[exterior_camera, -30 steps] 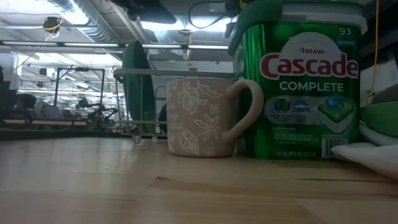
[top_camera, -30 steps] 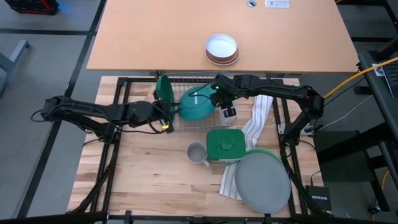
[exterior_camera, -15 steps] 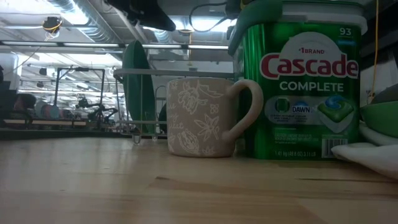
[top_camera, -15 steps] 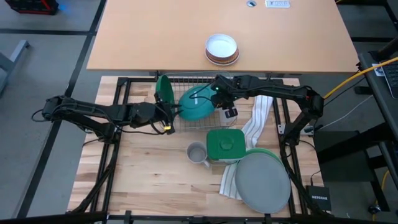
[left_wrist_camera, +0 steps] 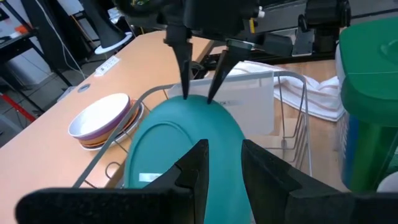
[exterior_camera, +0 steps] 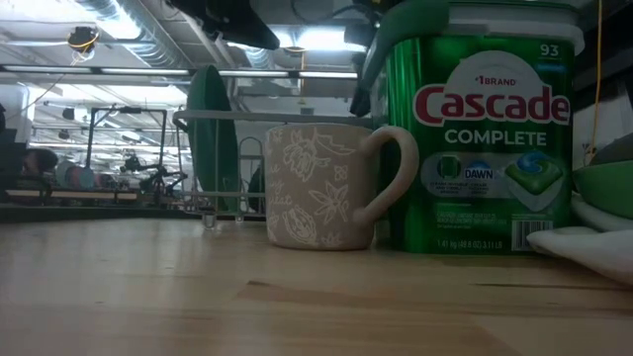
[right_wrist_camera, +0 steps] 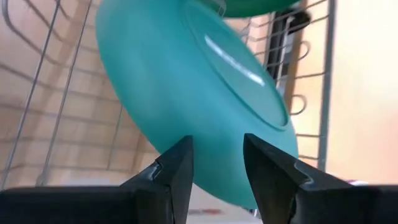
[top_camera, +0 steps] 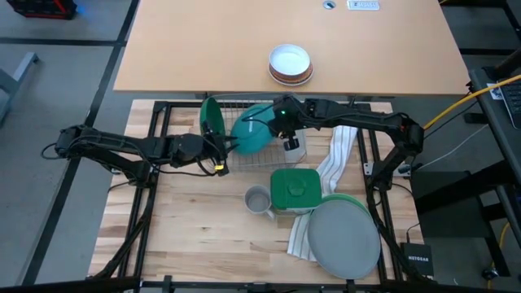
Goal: Sort dishes
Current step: Put the blue plate in the dish rack
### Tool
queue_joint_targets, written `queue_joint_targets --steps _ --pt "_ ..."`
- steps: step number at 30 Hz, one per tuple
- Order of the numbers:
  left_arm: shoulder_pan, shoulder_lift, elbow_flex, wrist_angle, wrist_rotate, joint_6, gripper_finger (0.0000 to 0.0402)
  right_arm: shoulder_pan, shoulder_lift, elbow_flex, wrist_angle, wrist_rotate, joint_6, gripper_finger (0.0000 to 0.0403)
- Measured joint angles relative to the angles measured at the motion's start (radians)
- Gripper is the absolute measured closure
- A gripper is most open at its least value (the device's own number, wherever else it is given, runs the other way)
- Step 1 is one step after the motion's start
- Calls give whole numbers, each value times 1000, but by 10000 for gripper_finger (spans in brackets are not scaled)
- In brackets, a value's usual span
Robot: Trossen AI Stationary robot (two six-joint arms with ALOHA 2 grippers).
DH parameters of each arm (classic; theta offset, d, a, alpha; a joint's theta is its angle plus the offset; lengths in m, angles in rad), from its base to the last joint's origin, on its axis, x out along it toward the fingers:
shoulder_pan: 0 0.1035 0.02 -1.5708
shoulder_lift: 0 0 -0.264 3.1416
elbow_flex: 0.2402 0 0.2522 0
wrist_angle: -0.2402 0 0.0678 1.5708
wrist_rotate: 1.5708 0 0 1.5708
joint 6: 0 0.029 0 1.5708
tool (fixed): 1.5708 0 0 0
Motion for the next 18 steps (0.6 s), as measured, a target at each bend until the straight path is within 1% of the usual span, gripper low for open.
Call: queue_joint_targets --steps 5,10,12,16,18 --pt "0 0 0 0 0 0 318 0 0 0 76 -4 0 259" --pt "0 0 0 0 0 0 318 0 0 0 151 -70 -2 259" --pt "0 0 0 -1 0 0 318 0 0 0 170 -80 -3 259" --pt "0 0 0 0 0 0 318 0 0 0 172 -79 -9 259" --pt "0 0 0 -1 0 0 318 0 0 8 126 -79 -30 259"
